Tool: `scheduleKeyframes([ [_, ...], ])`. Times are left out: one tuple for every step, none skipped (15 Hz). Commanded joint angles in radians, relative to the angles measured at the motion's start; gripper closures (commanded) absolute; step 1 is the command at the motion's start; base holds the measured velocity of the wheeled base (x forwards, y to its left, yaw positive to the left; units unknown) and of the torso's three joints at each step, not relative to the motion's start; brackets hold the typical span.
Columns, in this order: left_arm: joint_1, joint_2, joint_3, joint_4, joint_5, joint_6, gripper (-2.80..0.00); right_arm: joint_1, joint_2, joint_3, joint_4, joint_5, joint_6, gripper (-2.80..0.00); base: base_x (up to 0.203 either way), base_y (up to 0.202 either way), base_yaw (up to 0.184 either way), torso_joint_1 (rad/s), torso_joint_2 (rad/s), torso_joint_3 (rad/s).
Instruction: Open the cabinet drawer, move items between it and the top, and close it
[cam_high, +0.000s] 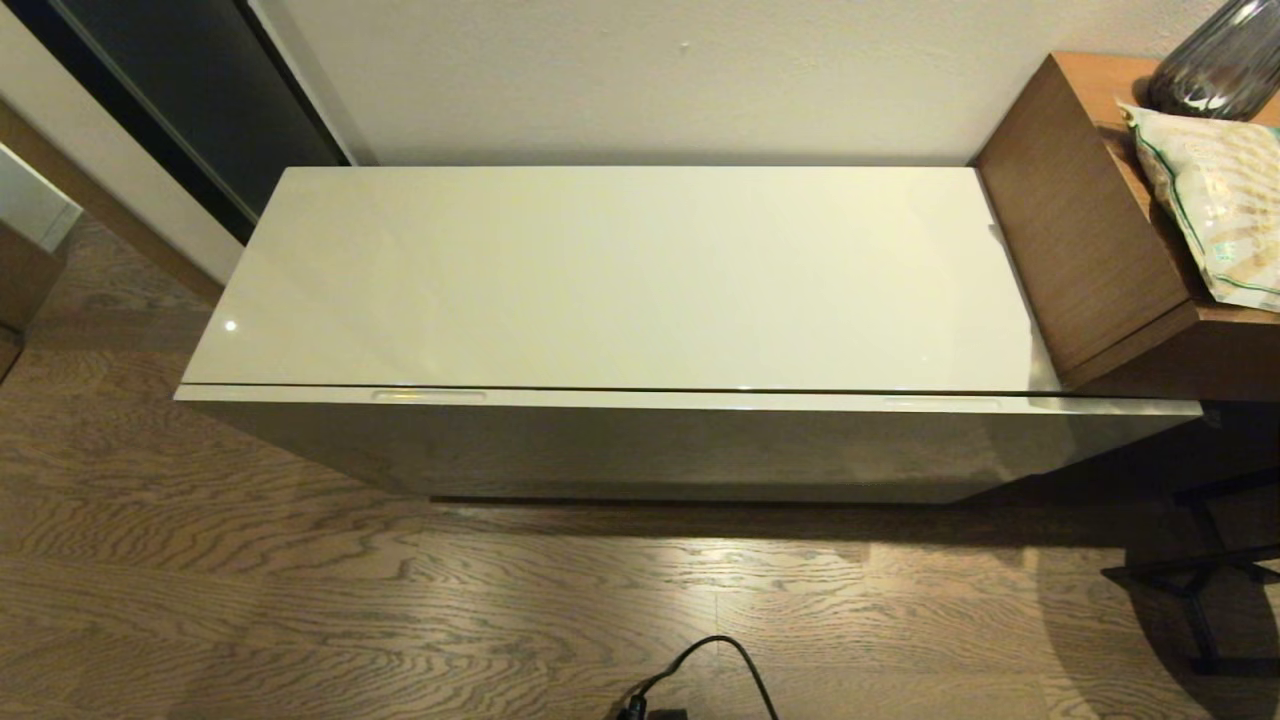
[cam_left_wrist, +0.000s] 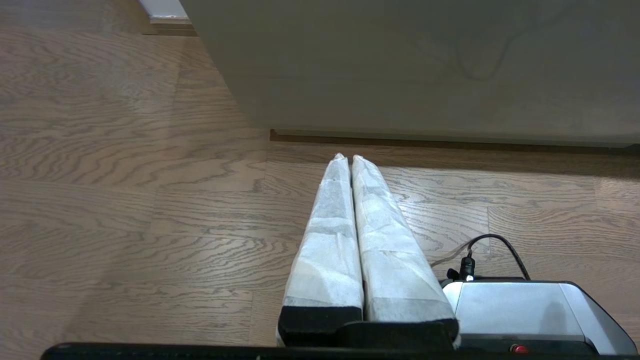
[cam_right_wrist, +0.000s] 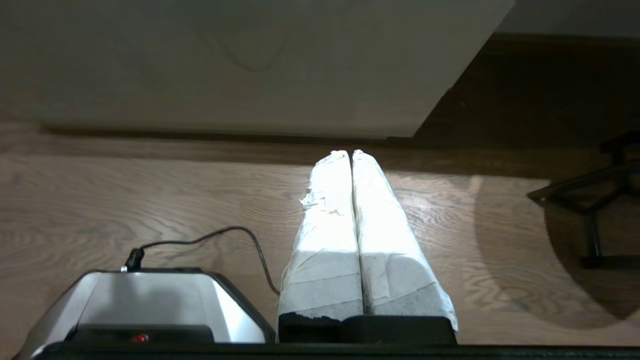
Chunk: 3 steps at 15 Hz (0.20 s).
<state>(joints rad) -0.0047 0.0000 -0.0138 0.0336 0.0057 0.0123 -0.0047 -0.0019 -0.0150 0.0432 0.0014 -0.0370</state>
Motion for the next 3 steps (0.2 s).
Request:
scheduleKeyframes([
  [0.000,0.000,0.000,0.000,0.000,0.000,0.00,0.000,0.002,0.009,-0.036,-0.004,0.005,0.00,0.000,0.000,0.000,0.000,0.00,0.000],
  [0.000,0.000,0.000,0.000,0.000,0.000,0.00,0.000,0.002,0.013,-0.049,-0.003,0.008,0.00,0.000,0.000,0.000,0.000,0.00,0.000],
  [0.000,0.002,0.000,0.000,0.000,0.000,0.00,0.000,0.002,0.013,-0.049,-0.003,0.008,0.00,0.000,0.000,0.000,0.000,0.00,0.000],
])
